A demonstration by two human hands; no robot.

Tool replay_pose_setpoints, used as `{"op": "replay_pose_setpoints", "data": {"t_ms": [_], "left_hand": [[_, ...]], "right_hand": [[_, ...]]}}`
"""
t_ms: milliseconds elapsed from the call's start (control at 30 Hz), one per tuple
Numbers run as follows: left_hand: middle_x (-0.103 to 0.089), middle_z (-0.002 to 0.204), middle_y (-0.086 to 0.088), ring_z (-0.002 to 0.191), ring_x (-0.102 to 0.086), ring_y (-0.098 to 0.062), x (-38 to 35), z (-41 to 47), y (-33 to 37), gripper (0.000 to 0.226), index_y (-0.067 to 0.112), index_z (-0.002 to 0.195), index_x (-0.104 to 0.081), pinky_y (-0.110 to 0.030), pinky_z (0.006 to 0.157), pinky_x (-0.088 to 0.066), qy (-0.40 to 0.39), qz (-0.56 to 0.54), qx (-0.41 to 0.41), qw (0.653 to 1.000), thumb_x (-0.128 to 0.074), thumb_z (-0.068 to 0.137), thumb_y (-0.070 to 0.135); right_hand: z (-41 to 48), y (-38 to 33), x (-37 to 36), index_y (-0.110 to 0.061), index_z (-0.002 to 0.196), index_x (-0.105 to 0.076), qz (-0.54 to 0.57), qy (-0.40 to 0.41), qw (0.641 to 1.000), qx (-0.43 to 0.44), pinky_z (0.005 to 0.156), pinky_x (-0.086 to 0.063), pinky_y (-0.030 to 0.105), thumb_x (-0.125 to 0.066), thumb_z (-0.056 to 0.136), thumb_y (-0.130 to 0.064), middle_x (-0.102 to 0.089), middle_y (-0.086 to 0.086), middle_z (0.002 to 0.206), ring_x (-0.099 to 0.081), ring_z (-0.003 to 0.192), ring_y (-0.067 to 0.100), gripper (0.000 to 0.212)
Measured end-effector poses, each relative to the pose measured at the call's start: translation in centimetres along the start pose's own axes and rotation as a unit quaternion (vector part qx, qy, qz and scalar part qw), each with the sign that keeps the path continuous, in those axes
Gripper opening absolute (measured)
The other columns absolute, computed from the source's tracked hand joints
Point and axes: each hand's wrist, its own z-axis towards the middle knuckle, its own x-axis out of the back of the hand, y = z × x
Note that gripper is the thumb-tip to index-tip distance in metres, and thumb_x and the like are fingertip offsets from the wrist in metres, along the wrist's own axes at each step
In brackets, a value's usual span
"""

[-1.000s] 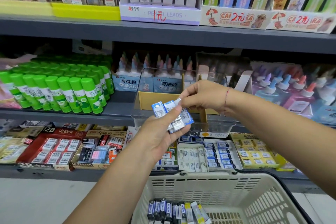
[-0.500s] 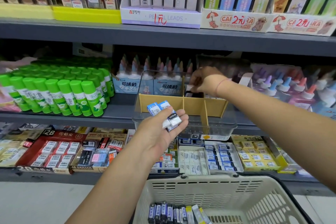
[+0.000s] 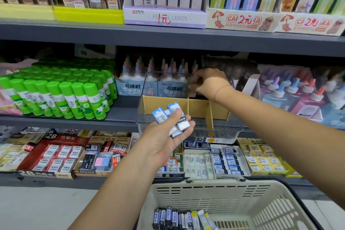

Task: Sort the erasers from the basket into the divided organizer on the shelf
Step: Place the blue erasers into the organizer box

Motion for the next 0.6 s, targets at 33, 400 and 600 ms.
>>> {"op": "replay_pose_setpoints", "data": {"t_ms": [33, 400, 600], "left_hand": [[-0.072, 0.090, -0.019, 0.075, -0.072, -0.026, 0.1, 0.0, 0.0, 0.014, -0.001, 0.095, -0.063, -0.030, 0.064, -0.060, 0.000, 0.005, -0.002, 1.000, -0.062, 0.089, 0.011], [-0.074, 0.080, -0.009, 0.071, -0.072, -0.013, 0.1, 0.3, -0.4, 0.016, 0.007, 0.090, -0.066, -0.026, 0.066, -0.060, -0.002, 0.008, -0.036, 0.999, -0.058, 0.093, 0.020], [-0.072, 0.089, -0.022, 0.080, -0.072, -0.027, 0.0, 0.3, -0.1, 0.022, 0.001, 0.091, -0.056, -0.033, 0.071, -0.060, -0.002, -0.032, -0.018, 0.999, -0.058, 0.092, 0.022]], "right_hand": [[-0.7, -0.6, 0.7, -0.022, 0.085, -0.066, 0.069, 0.010, 0.998, 0.003, 0.079, -0.041, 0.024, -0.067, 0.084, -0.040, -0.067, -0.001, 0.096, -0.060, 0.091, 0.019, 0.018], [-10.2, -3.4, 0.2, -0.008, 0.088, -0.064, 0.534, -0.231, 0.810, -0.072, 0.073, -0.048, 0.026, -0.070, 0.079, 0.000, -0.060, 0.012, 0.082, -0.054, 0.081, 0.023, 0.013], [-8.2, -2.4, 2.4, -0.009, 0.087, -0.060, 0.548, -0.156, 0.816, -0.095, 0.055, -0.053, 0.018, -0.059, 0.090, -0.003, -0.065, 0.009, 0.076, -0.063, 0.057, 0.009, 0.007]]}}
